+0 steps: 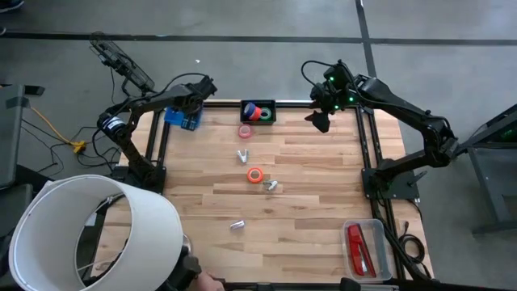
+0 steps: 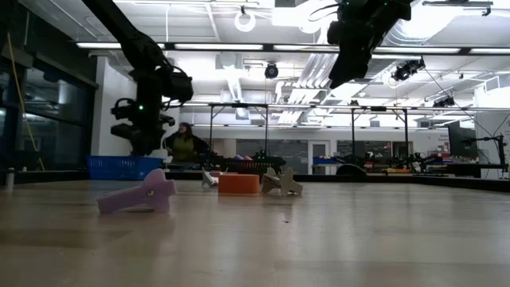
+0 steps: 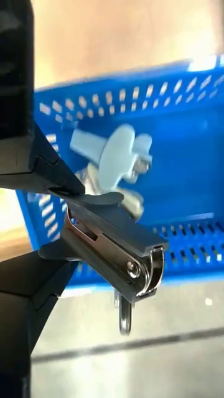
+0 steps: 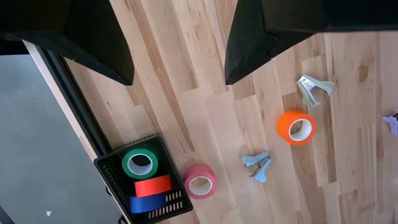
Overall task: Pick and place Stapler, Stapler remover, tape
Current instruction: Put the black staple remover into the blue bin, then put the light blue staple remover into the blue bin
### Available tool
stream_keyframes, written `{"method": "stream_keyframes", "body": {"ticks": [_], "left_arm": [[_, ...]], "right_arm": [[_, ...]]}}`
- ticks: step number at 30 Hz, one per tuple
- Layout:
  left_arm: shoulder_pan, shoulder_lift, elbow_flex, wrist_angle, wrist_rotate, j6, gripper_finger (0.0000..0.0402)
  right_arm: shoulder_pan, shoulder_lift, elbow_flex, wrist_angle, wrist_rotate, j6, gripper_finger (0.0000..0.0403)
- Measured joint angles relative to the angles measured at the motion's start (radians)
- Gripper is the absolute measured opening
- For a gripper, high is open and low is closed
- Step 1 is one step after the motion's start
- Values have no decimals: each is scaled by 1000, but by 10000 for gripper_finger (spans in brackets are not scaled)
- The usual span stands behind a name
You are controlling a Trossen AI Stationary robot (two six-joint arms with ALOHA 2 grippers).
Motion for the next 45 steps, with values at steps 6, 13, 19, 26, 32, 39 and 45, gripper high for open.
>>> {"method": "stream_keyframes", "body": {"ticks": [6,13,19,26,32,39,45], "left_arm": [[0,0,0,-42,19,-8,132],[0,0,0,-43,35,29,132],[0,0,0,-46,24,54,133],[0,0,0,-38,-3,124,199],[0,0,0,-44,22,123,267],[0,0,0,-43,7,123,284],[0,0,21,-36,4,160,284]], "right_arm": [[0,0,0,-7,0,-1,243],[0,0,0,-7,-1,-4,243],[0,0,0,-7,-3,-5,243],[0,0,0,-7,-5,-16,243],[0,0,0,-7,-5,-22,243],[0,0,0,-7,-5,-22,243],[0,0,0,-9,-5,-22,243]]}}
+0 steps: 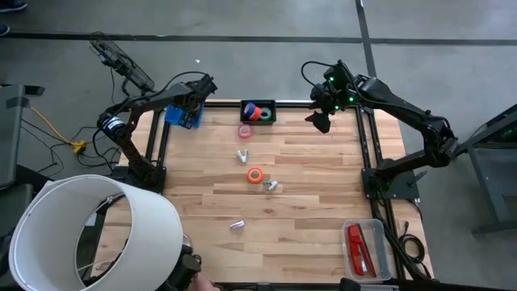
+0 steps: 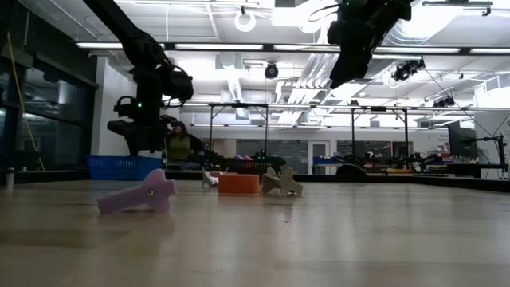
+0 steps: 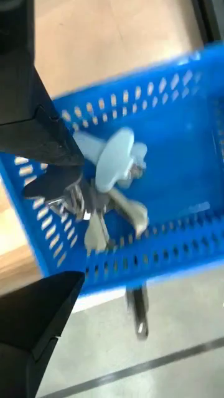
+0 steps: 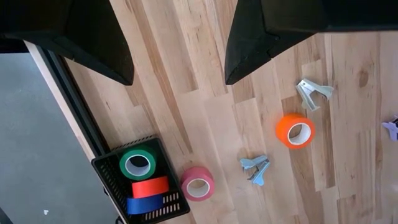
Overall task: Pick and place Stapler, Stapler remover, tape
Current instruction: Put the light blue staple remover into the blue bin
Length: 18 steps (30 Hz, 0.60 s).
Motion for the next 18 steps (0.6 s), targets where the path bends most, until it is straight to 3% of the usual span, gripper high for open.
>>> {"method": "stream_keyframes", "body": {"ticks": [9,18], "left_arm": [[0,0,87,-25,-11,223,284],[0,0,118,-28,94,473,284]], "right_arm": [[0,0,0,-2,0,0,243],[0,0,0,-2,0,-4,243]]}}
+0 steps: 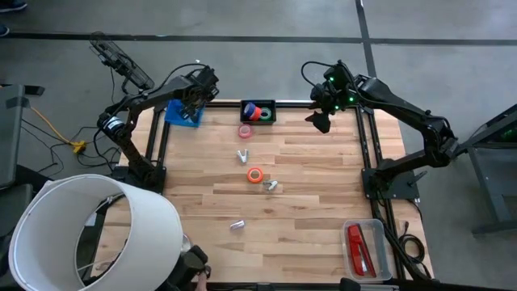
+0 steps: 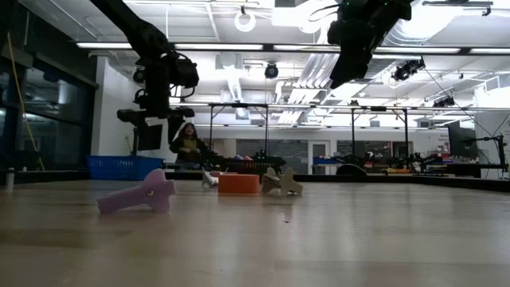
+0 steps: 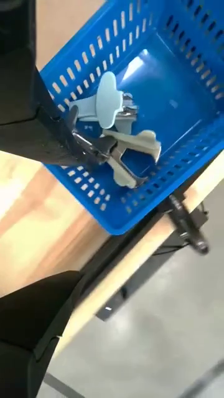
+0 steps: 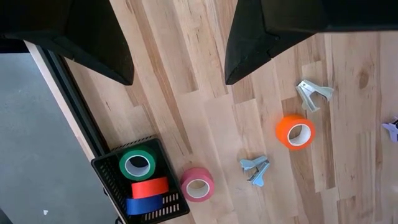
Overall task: Pick and place Stapler, Stapler remover, tape
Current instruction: Put the light blue staple remover into the blue bin
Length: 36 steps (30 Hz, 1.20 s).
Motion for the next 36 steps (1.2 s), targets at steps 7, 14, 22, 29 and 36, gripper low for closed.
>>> {"method": "stream_keyframes", "body": {"ticks": [7,14,22,29,36], "left_arm": [[-52,0,0,-9,40,100,284],[-136,0,0,-32,40,127,284],[-291,0,0,-25,43,145,284],[-450,0,0,-14,66,145,284],[-586,0,-1,41,-5,205,284]], "right_arm": [[0,0,0,3,0,0,243],[0,0,0,3,0,0,243],[0,0,0,4,0,-5,243],[0,0,0,4,0,-21,243],[0,0,0,4,-2,-41,243]]}}
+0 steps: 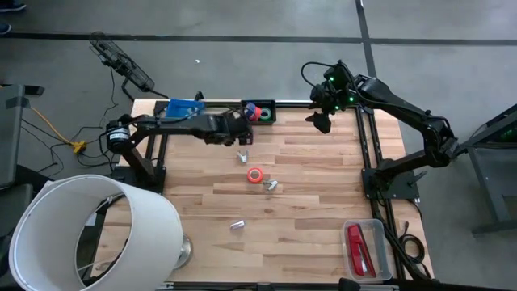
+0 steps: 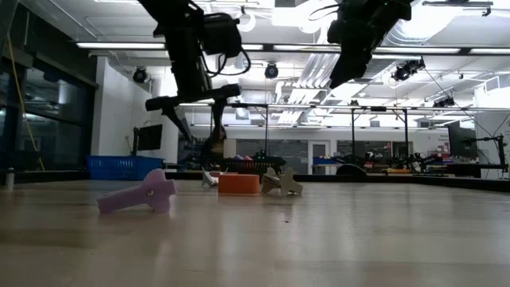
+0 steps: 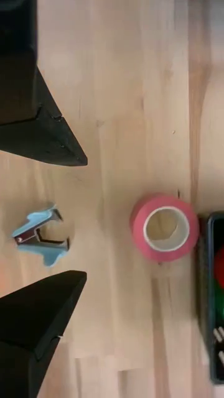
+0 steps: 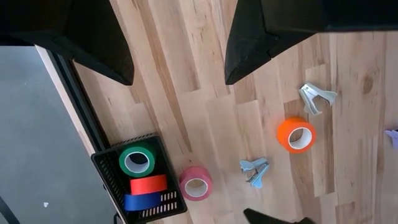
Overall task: Pick and place Stapler, Stapler remover, tape
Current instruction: Put the light blue staple remover into the blue bin
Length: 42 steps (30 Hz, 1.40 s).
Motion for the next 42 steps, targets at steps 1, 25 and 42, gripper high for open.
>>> {"method": "stream_keyframes", "body": {"ticks": [1,25,42], "left_arm": [[-14,0,0,-2,-13,0,284],[-128,134,-13,131,153,-147,394],[-134,244,-10,130,119,-214,399]], "right_arm": [[0,0,0,0,0,-2,243],[5,0,0,-22,-6,-3,243],[10,0,-1,-29,-6,-3,243]]}}
